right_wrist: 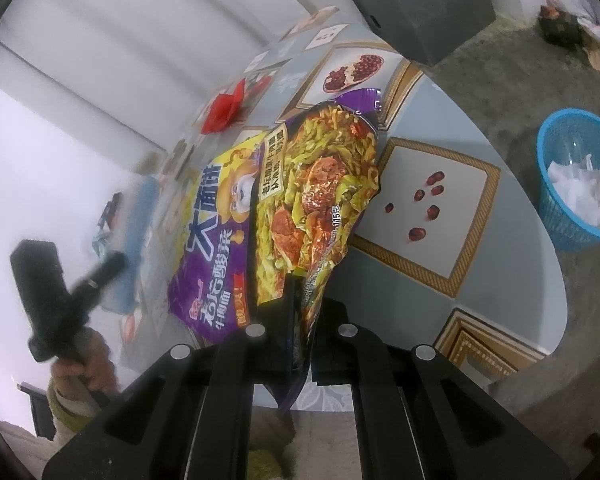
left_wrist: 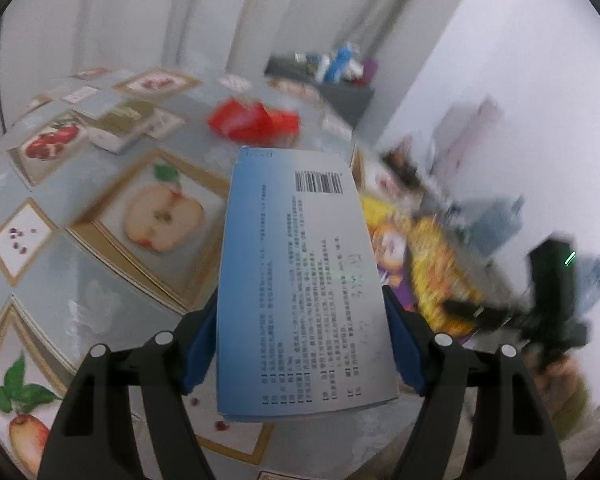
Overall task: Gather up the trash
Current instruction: 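Lift the paper sheet and noodle bag and carry both toward the blue wastebasket, then lower both held items over the wastebasket and open both grippers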
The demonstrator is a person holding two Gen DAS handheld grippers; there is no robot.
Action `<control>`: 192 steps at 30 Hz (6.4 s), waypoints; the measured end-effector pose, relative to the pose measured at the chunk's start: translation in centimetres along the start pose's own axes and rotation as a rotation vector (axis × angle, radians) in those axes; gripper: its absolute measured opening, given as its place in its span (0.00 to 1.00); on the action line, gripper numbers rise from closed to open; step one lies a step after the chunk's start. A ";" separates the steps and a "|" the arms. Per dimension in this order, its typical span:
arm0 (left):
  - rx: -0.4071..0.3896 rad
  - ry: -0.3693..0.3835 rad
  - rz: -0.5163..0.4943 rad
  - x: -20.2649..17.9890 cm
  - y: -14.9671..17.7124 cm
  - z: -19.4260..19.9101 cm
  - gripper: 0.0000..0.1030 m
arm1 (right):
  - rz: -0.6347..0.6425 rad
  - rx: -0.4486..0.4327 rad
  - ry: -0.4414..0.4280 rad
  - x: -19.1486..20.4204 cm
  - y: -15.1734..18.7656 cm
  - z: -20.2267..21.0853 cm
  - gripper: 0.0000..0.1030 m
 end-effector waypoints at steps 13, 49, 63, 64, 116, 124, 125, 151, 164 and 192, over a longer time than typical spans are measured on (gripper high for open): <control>0.095 -0.059 -0.091 -0.9 1.2 -2.7 0.71 | -0.078 0.018 -0.116 0.3 0.4 -0.5 0.17; 0.096 -0.088 -0.025 -0.9 -0.7 -3.2 0.83 | -0.032 0.012 -0.065 0.5 0.2 -0.8 0.08; 0.104 -0.123 -0.033 -0.7 -0.2 -3.8 0.69 | -0.039 0.004 -0.085 0.2 0.4 -0.7 0.07; 0.104 -0.124 -0.033 -0.7 -0.2 -3.8 0.68 | -0.042 0.004 -0.089 0.1 0.4 -0.7 0.07; -0.068 -0.193 -0.210 -6.1 -4.5 1.6 0.68 | 0.080 -0.251 -0.118 0.8 -0.1 7.7 0.00; -0.068 -0.193 -0.276 -8.6 -5.5 1.0 0.68 | 0.046 -0.301 -0.106 -0.9 0.2 8.8 0.00; -0.068 -0.193 -0.283 -8.9 -5.7 0.8 0.68 | 0.043 -0.304 -0.105 -0.9 0.1 8.8 0.00; -0.047 -0.125 -0.483 -16.2 -11.3 -5.4 0.68 | -0.075 -0.416 -0.124 -4.6 -0.4 10.7 0.00; 0.000 0.107 -0.572 -25.5 -17.8 -12.0 0.68 | -0.322 -0.693 0.048 -12.4 -0.3 18.8 0.00; 0.526 0.122 -0.659 -38.7 -13.2 -39.9 0.81 | -0.772 -0.381 0.092 -32.1 -4.7 4.9 0.65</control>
Point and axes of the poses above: each gripper's, at about its wrist camera, not at the fingertips, and z roughly against the way its jaws point, x to its left, y to its underside, the point moved 5 cm from there along -z, roughly the way its jaws point, and after that the axes turned 8 degrees about -z, right-handed, at the moved point
